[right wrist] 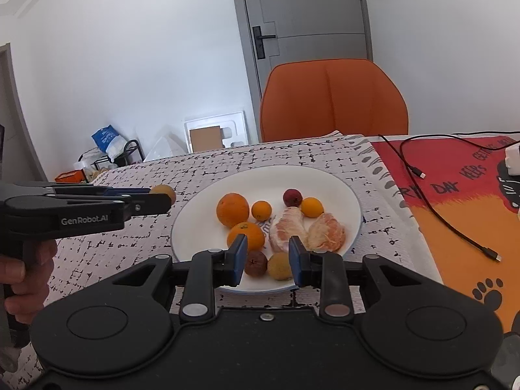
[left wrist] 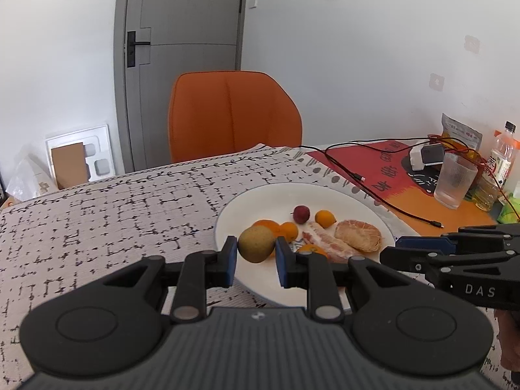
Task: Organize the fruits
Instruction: 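Lower the yellow fruit onto the plate and open the left gripper, then lower the red plum onto the plate and open the right gripper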
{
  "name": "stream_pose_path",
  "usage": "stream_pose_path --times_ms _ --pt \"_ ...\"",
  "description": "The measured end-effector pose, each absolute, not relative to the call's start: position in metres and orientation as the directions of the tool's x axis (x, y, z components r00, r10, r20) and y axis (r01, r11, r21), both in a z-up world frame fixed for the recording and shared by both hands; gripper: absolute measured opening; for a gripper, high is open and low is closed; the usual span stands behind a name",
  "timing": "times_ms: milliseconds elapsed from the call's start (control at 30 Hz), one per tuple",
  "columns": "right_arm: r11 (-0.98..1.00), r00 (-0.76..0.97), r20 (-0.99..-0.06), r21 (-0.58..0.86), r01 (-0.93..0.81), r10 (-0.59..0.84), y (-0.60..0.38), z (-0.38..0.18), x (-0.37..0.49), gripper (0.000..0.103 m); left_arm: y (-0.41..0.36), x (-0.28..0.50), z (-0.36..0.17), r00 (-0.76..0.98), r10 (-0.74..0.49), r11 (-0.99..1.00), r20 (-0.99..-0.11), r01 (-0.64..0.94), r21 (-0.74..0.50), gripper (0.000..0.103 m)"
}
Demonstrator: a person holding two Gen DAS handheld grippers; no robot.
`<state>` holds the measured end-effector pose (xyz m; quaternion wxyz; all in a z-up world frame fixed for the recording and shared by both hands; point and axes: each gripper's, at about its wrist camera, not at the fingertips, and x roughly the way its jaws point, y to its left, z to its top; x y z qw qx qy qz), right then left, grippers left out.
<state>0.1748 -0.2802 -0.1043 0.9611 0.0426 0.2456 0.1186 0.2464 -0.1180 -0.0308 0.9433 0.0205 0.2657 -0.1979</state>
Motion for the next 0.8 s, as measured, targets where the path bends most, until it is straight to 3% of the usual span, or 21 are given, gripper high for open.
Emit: stream_pose_path --times_ms 533,733,800 --pt "0.967 0.848 -0.466 0.157 -0.200 0.251 -0.282 -0.109 0.177 0.030 -0.121 0.250 -0.030 0.774 -0.358 0.922 -0.521 0.382 -0.066 0.029" --pt "0.964 0.850 -0.455 0.154 -0.217 0.264 -0.276 -0.105 0.171 0.039 -0.108 0.238 -0.023 0.798 -0.313 0.941 -0.514 0.333 -0.056 0.050" --pt "0.965 0.853 -0.451 0.149 -0.216 0.261 -0.274 -0.103 0.168 0.046 -0.103 0.232 -0.020 0.806 -0.303 0.946 -0.508 0.321 -0.054 0.053"
